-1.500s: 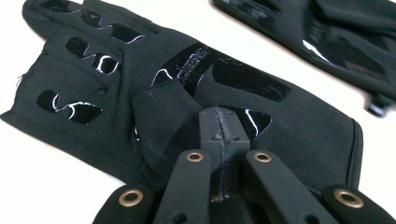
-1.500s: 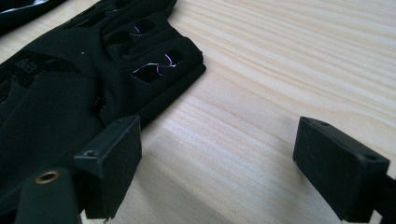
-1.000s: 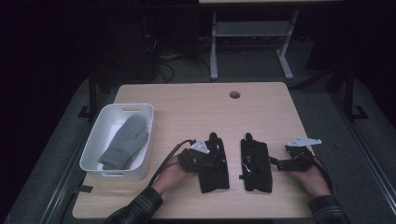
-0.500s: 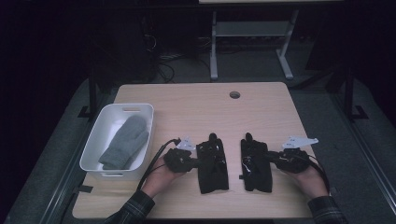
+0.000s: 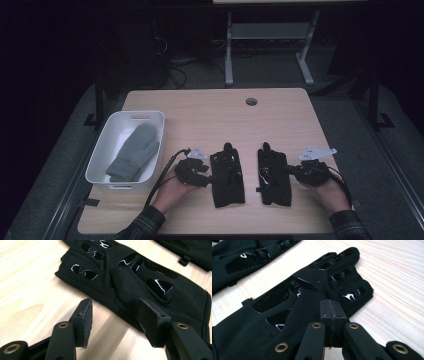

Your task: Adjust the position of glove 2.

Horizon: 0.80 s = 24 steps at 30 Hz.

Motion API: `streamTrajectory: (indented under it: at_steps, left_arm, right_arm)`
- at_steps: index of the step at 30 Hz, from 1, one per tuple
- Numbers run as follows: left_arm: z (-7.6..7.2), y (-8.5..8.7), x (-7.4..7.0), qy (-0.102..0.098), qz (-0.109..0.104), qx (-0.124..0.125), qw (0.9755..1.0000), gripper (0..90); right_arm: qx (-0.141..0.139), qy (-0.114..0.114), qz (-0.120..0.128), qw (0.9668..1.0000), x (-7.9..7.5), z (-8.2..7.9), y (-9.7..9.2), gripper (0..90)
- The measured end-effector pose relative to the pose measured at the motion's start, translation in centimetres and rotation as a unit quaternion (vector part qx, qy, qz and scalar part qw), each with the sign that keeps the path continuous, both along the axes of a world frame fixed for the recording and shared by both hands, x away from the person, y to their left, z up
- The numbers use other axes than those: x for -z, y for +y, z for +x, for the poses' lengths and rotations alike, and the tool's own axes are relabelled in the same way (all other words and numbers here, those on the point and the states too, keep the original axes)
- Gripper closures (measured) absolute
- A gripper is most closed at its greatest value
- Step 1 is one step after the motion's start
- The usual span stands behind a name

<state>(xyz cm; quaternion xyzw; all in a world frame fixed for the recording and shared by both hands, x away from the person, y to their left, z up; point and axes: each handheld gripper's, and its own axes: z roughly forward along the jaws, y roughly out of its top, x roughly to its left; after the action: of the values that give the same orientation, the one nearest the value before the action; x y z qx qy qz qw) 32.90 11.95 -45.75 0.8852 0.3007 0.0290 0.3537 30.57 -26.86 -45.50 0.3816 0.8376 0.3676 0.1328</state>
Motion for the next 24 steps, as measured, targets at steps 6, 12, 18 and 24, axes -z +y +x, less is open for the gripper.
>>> streamTrajectory:
  at_steps: [6, 12, 18, 24]
  left_arm:
    - [-0.05, -0.47, 0.38, -0.003, 0.009, -0.003, 0.9999, 46.4]
    - [-0.33, -0.6, 0.41, -0.02, 0.018, -0.006, 0.9996, 64.0]
    - [0.13, -0.35, 0.56, 0.002, -0.004, -0.003, 1.0, 85.8]
    - [0.36, 0.02, 0.43, 0.01, -0.009, -0.009, 0.9999, 87.3]
  right_arm:
    - [0.004, 0.007, -0.012, 0.9999, 0.15, 0.11, -0.17, 90.0]
    - [0.005, 0.015, -0.023, 0.9996, 0.51, 0.26, -0.1, 90.0]
    - [-0.001, 0.024, -0.024, 0.9994, 0.81, 0.36, 0.15, 90.0]
    - [-0.015, 0.027, -0.022, 0.9993, 0.81, 0.31, 0.75, 90.0]
